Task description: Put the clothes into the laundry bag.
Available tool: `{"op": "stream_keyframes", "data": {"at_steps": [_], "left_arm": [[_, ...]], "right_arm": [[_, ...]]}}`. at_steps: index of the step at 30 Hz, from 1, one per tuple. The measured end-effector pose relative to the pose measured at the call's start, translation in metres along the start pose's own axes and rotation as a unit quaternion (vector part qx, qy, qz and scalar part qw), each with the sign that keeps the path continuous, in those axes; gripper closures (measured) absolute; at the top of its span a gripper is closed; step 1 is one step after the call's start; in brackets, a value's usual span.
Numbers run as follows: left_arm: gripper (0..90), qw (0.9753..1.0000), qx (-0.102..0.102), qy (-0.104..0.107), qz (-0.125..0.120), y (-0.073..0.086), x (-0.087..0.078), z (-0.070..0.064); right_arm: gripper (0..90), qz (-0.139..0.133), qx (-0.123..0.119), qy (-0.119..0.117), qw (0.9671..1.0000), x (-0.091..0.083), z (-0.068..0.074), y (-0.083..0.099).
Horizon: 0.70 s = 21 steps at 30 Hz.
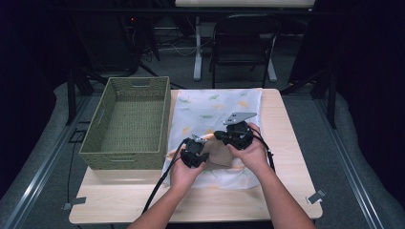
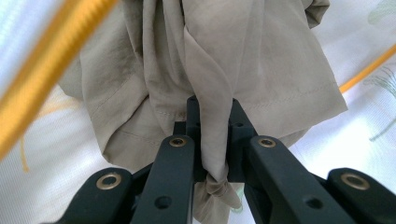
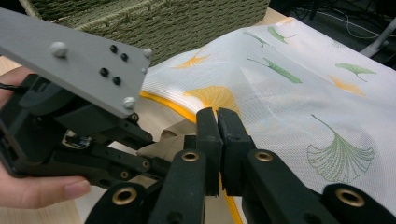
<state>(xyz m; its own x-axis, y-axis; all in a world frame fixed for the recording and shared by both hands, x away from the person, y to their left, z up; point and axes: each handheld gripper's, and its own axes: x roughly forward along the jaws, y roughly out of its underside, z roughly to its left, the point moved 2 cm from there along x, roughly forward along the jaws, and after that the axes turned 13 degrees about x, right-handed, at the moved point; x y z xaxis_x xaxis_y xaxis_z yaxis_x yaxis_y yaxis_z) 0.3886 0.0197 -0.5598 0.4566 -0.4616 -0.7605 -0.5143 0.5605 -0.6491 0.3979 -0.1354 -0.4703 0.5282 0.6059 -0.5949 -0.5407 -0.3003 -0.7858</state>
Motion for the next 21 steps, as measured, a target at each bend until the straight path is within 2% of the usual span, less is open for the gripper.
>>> {"op": "stream_keyframes", "data": {"at_steps": [14, 18, 21], "left_arm": [[84.1, 0.9997, -0.005, -0.022, -0.009, -0.009, 0.010, 0.007], [84.1, 0.9995, 0.005, -0.030, -0.007, -0.010, 0.013, 0.008], [84.0, 0.9995, -0.001, -0.031, -0.011, -0.010, 0.015, 0.009]], "right_arm": [[88.5, 0.001, 0.000, 0.001, 1.0000, -0.001, -0.001, 0.000], [88.5, 0.001, 0.000, 0.001, 1.0000, -0.001, -0.001, 0.000], [88.5, 0.001, 0.001, 0.001, 1.0000, -0.001, -0.001, 0.000]]}}
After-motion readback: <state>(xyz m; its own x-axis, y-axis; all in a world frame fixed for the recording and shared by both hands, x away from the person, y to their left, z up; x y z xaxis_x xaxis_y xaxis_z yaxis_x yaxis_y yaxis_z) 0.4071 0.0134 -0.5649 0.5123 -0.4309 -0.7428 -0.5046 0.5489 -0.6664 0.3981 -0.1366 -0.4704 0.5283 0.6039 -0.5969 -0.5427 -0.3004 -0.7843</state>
